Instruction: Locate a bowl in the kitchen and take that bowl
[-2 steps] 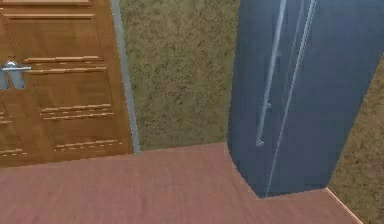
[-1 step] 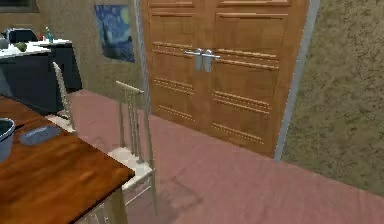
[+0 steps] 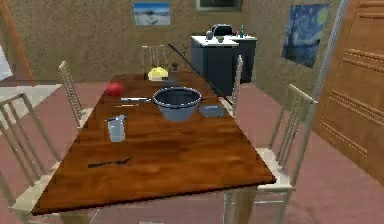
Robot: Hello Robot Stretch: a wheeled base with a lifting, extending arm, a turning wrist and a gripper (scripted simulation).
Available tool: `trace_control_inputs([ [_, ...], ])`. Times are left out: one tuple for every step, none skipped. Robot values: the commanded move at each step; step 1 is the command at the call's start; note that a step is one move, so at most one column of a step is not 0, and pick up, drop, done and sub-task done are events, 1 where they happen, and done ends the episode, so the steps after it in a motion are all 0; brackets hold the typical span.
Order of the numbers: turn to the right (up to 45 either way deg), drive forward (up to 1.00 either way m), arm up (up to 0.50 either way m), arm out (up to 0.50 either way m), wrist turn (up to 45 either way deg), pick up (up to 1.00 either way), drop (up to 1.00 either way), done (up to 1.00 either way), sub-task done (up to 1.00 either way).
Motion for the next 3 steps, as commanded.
trace_control_inputs([
  [-45.0, 0.0, 0.0, 0.0, 0.0, 0.0, 0.0, 0.0, 0.0],
  [-36.0, 0.0, 0.0, 0.0, 0.0, 0.0, 0.0, 0.0, 0.0],
  [-9.0, 0.0, 0.0, 0.0, 0.0, 0.0, 0.0, 0.0, 0.0],
])
